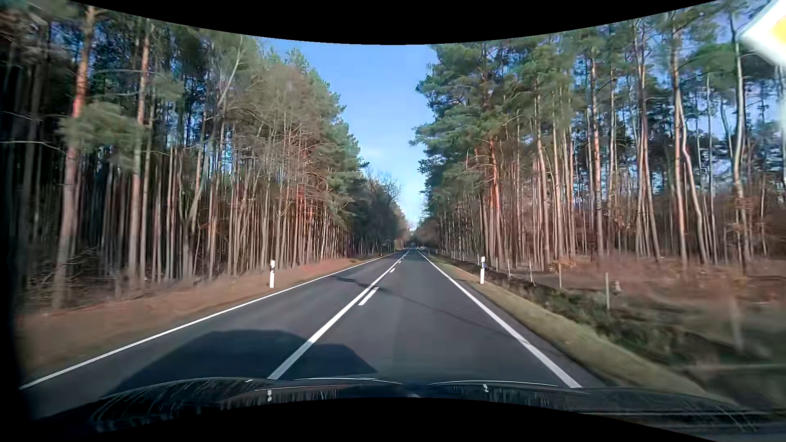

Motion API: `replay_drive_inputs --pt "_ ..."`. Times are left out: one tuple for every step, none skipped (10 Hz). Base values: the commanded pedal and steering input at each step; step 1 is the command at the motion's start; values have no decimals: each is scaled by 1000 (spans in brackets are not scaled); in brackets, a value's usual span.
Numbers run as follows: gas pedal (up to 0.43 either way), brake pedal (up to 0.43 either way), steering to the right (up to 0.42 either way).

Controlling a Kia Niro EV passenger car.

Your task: Follow the waypoints while adhering to traffic rules and regulations

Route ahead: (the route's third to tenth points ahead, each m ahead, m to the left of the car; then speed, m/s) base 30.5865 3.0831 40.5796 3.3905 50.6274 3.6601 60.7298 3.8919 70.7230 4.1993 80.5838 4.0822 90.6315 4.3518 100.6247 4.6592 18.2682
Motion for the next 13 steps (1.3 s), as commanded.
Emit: replay_drive_inputs --pt "169 0 -3" --pt "169 0 -2" --pt "177 0 -2" --pt "177 0 -2" --pt "177 0 -2" --pt "189 0 -2" --pt "189 0 -2" --pt "189 0 -2" --pt "197 0 -1" --pt "197 0 0" --pt "197 0 0" --pt "209 0 0" --pt "209 0 1"
